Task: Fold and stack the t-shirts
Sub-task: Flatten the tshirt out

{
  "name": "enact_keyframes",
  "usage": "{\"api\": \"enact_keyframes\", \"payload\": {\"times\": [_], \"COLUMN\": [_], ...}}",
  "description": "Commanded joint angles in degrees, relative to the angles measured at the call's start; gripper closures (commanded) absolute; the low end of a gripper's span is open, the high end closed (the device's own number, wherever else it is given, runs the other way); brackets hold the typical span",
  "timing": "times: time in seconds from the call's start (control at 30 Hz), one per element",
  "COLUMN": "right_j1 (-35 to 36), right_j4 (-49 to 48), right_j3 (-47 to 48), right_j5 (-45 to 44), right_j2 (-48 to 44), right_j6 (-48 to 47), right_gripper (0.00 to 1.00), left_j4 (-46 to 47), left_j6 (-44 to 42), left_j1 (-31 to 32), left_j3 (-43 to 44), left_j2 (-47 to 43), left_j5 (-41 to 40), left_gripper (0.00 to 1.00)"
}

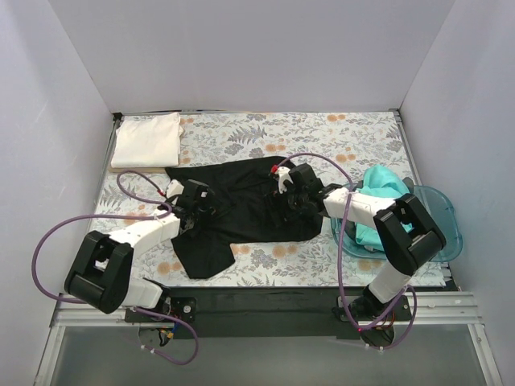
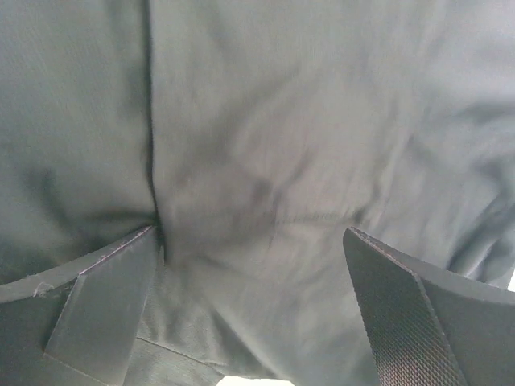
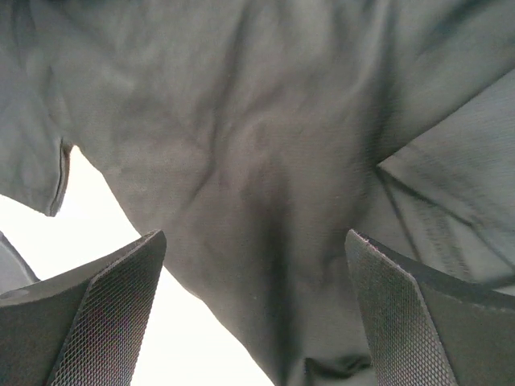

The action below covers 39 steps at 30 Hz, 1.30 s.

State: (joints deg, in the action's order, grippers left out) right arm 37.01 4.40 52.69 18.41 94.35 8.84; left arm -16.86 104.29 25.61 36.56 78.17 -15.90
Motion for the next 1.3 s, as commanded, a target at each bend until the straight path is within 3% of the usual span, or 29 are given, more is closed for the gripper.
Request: {"api": "enact_keyframes", "payload": {"times": [0.0,0.17,0.43,0.57,0.67,0.97,1.27], "right_j1": [1.82,4.91,5.17,5.17,5.08,5.35,5.52], "right_j4": [-2.21,-1.51,6.22,18.67,23.45,26.01,17.93], "right_j3": [0.14,-1.09,-9.61,-12.08,-11.82,-12.61,-9.54], "right_j5": [1.63,-0.21,-15.14,-30.67,-35.18,-34.41,-25.80], "right_j2": [1.10,1.37,-5.04,-10.22,-14.27,-21.39,-26.23], "right_j6": [2.67,4.34,9.34,14.78,17.34,18.41,11.11], "right_gripper": [0.02,0.02,0.02,0.02,0.02,0.02,0.02], "left_j4": [-1.42,-1.33,-3.44,-4.14,-4.41,-5.37,-5.29], "left_j6": [2.86,2.76,2.85,2.67,2.50,1.36,-1.89], "left_j1": [-5.55,-17.06,-18.05,-18.05,-18.05,-18.05,-17.96], "left_j3": [-3.42,-6.05,-6.67,-6.59,-6.32,-5.27,-4.12], "left_j2": [4.53,6.56,1.37,0.05,-0.30,-1.53,-4.16], "left_j5": [-1.25,3.24,-0.09,-0.62,-0.62,-0.10,3.42], "left_gripper": [0.02,0.02,0.02,0.02,0.02,0.02,0.02]}}
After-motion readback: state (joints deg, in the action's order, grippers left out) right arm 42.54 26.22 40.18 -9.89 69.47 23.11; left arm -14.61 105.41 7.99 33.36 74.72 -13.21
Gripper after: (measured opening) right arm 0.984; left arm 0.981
